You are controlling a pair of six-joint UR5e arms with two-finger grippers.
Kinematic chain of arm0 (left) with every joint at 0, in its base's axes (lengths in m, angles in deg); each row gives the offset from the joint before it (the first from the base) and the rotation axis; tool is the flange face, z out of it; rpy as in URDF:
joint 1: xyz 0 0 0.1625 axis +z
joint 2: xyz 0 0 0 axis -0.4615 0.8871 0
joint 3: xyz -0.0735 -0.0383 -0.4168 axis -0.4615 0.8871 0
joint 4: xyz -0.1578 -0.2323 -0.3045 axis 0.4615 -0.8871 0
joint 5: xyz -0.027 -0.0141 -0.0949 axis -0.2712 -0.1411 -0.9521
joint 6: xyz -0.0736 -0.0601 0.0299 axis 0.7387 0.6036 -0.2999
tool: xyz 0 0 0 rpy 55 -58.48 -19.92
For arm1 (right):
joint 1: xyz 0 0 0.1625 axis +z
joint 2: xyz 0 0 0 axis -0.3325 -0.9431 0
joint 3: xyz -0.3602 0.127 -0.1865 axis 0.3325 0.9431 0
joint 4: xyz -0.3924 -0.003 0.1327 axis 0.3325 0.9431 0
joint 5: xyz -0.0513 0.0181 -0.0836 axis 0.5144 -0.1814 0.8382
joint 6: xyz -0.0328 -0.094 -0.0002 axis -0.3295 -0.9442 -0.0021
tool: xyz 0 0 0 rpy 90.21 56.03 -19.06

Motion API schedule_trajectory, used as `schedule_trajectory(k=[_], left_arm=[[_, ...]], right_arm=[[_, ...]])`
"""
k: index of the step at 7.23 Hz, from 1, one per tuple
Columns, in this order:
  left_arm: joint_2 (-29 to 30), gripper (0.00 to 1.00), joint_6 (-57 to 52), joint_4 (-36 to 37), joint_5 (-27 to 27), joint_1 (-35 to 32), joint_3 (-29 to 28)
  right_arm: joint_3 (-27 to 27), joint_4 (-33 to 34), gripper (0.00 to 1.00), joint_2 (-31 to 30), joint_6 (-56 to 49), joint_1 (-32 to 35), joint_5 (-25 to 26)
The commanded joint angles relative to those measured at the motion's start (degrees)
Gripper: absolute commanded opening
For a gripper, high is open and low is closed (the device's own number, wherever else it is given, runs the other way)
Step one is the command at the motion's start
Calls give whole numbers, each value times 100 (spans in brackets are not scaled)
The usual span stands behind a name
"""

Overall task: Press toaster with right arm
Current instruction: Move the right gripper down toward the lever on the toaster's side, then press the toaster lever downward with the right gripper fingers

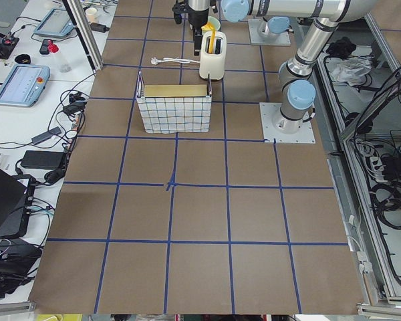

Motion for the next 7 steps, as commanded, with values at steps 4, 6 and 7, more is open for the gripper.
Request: schedule_trajectory(k=[4,6,7], left_arm=[[0,100,0,0,0,0,0],[0,100,0,0,0,0,0],[0,100,0,0,0,0,0]], right_arm=[[-242,262,0,484,-24,-145,-205],[-347,630,0,582,2,-163,-196],[-487,876,0,634,28,-163,-239]])
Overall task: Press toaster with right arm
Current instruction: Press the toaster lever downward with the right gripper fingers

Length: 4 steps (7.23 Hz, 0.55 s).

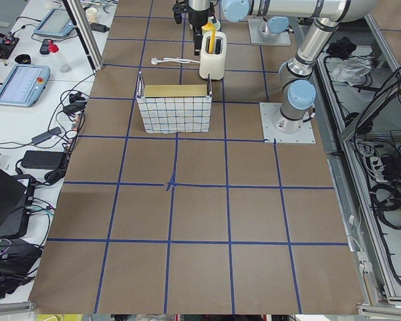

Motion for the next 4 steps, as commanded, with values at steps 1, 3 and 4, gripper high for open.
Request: schedule_trajectory(k=[1,3,4], left_arm=[[0,100,0,0,0,0,0],[0,100,0,0,0,0,0],[0,100,0,0,0,0,0]], right_arm=[[-273,480,0,56,42,-14,-84],[-379,605,0,56,60,-14,-119],[-371,587,0,4,86,-14,-111]])
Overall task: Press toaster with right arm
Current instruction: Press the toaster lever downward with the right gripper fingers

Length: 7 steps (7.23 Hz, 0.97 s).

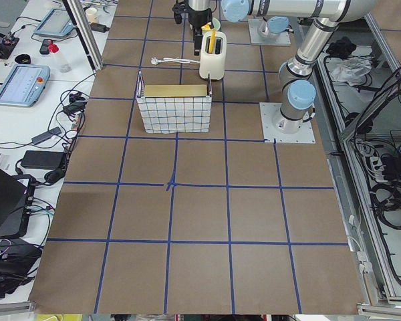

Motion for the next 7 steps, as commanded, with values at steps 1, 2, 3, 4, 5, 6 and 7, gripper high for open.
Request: schedule_trajectory(k=[1,2,3,4,5,6,7], left_arm=[[-2,100,0,0,0,0,0],[-2,100,0,0,0,0,0],[-2,100,0,0,0,0,0],[-2,100,0,0,0,0,0],[6,100,0,0,0,0,0],[-2,100,0,0,0,0,0],[-2,100,0,0,0,0,0]], right_arm=[[0,11,0,-48,27,-3,-2],[35,-7,0,-83,62,-11,7],[44,-68,0,-136,71,-11,-63],[44,-173,0,-145,71,6,-107],[44,-400,0,-171,62,6,-108],[1,-411,0,-163,62,6,-108],[-43,-420,0,-154,45,15,-99]])
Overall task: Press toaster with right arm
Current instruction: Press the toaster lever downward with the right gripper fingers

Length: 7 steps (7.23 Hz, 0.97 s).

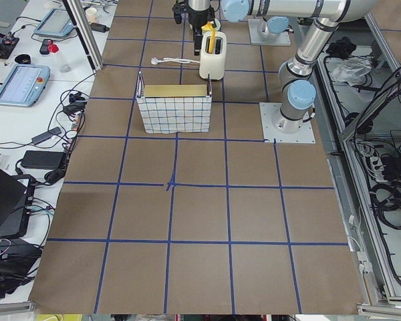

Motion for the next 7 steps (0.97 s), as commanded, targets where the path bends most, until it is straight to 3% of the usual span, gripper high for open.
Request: schedule_trajectory(k=[1,7], left_arm=[[-2,100,0,0,0,0,0],[-2,100,0,0,0,0,0]], right_arm=[[-179,-16,0,22,-84,7,-13],[-286,450,0,214,-94,7,-22]])
